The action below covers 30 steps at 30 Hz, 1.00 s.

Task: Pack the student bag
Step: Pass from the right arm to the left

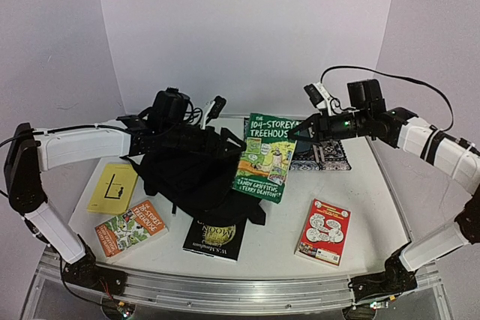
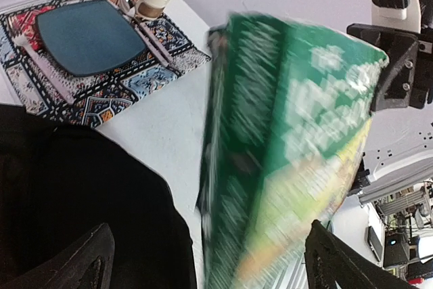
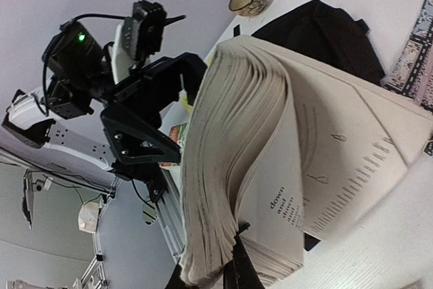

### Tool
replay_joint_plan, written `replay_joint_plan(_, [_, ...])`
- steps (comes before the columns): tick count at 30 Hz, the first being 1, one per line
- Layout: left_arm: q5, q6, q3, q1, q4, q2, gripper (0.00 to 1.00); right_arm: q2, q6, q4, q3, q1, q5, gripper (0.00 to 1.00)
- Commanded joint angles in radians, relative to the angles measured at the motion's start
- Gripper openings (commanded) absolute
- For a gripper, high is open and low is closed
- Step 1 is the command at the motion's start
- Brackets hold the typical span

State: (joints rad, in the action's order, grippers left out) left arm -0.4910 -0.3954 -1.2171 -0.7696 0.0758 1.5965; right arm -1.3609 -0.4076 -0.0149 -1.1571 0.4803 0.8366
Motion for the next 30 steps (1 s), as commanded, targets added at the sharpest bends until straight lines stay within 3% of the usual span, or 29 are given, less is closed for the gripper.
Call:
replay_joint_plan(1, [-0.072,0.053,-0.064,-0.002,-0.124,0.027,0.99,0.005,0.05,-0.069,-0.081,0.02,0.151,0.0])
replay_joint_plan(7, [-0.252,0.026,-0.078,-0.007,-0.232,0.063,0.94,0.0,0.095,-0.069,-0.085,0.042,0.202,0.0])
replay_joint_plan(13, [-0.346,0.035,-0.128,-0.045,-0.239,0.109,0.84,-0.021,0.124,-0.071,-0.098,0.062,0.219,0.0])
replay_joint_plan(19, [-0.36,0.033,-0.094,-0.047,-0.242,0.067,0.6,-0.037,0.153,-0.065,-0.074,0.062,0.119,0.0])
replay_joint_plan(21, [-0.338,0.033,-0.068,-0.047,-0.243,0.031,0.43,-0.049,0.154,-0.06,-0.065,0.062,0.084,0.0])
replay_joint_plan(24, [-0.299,0.029,-0.02,-0.047,-0.243,-0.02,0.26,-0.064,0.145,-0.053,-0.057,0.062,0.048,0.0])
replay_joint_plan(26, [-0.269,0.019,0.003,-0.047,-0.244,-0.048,0.19,-0.067,0.144,-0.053,-0.055,0.062,0.027,0.07])
replay_joint_plan(30, [-0.186,-0.014,0.054,-0.045,-0.243,-0.106,0.07,-0.059,0.135,-0.053,-0.056,0.062,-0.024,0.39])
